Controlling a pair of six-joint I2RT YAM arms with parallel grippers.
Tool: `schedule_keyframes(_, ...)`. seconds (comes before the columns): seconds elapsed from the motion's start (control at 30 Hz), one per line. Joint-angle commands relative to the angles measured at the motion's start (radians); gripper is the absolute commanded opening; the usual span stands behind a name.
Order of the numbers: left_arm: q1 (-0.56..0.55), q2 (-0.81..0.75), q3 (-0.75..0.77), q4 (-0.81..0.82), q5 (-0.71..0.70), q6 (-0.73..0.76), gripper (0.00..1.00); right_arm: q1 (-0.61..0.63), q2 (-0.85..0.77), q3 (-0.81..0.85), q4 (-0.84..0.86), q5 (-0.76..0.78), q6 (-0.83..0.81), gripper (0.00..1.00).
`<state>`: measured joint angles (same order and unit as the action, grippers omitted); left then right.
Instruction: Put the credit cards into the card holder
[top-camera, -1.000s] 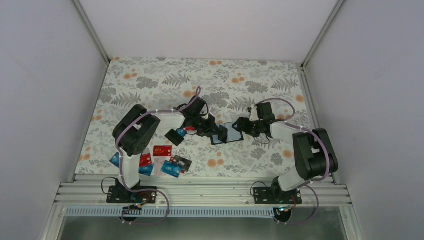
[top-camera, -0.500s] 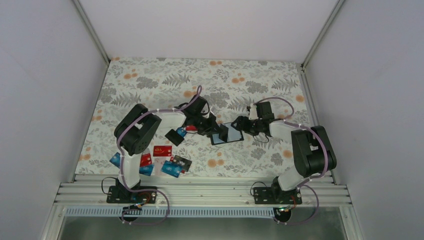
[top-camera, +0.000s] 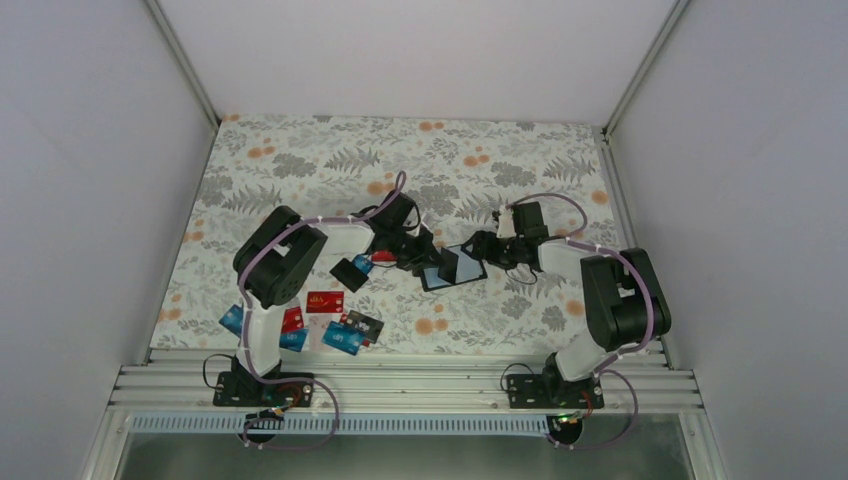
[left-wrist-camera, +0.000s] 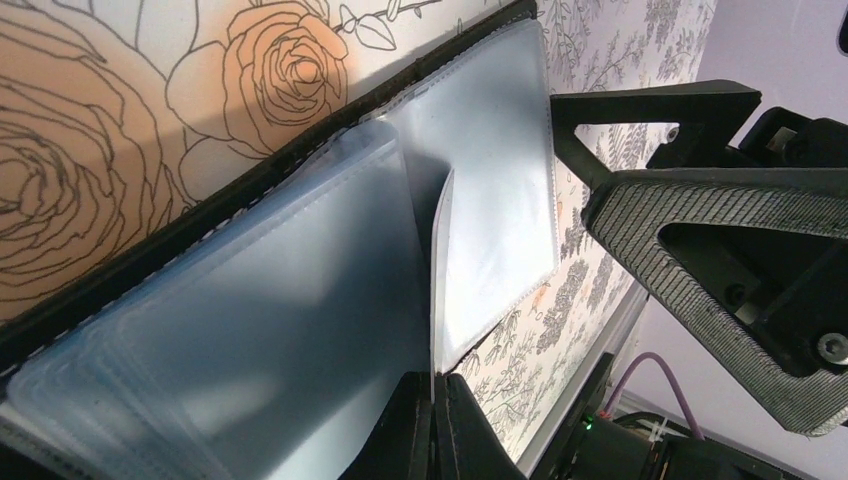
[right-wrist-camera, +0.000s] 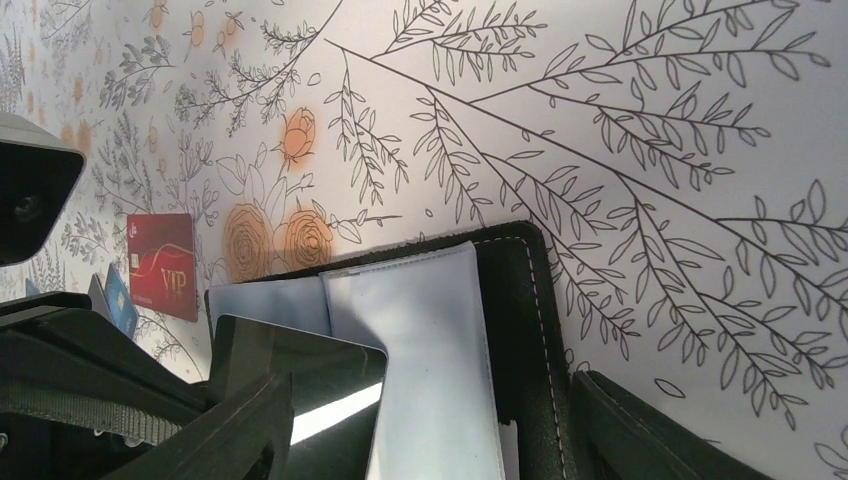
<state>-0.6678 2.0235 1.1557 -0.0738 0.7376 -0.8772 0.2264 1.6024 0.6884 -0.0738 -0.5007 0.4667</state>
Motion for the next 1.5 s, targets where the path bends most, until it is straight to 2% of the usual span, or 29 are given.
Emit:
schedule_keyframes(0.0,-0.001,0.017,0.019,0.013,-0.021,0.004,0.02,-0.003,0.053,-0.017,-0.066,0.031,-0.01,0.71)
schedule_keyframes(0.53,-0.001,-0.081,0.013,-0.14,-0.094,0.068,0.02,-0.003,0.069,-0.015,-0.063,0.043,-0.011,0.67)
schedule_keyframes(0.83,-0.001,-0.07,0.011,-0.16,-0.093,0.072,0.02,-0.004,0.088,-0.017,-0.061,0.041,-0.012,0.61)
schedule_keyframes(1.2,-0.006,-0.128,-0.03,-0.178,-0.125,0.066,0.02,-0.003,0.093,-0.022,-0.055,0.035,-0.012,0.59)
schedule_keyframes(1.47,-0.008,-0.109,-0.034,-0.158,-0.118,0.064,0.02,-0.004,0.095,-0.022,-0.057,0.032,-0.013,0.58)
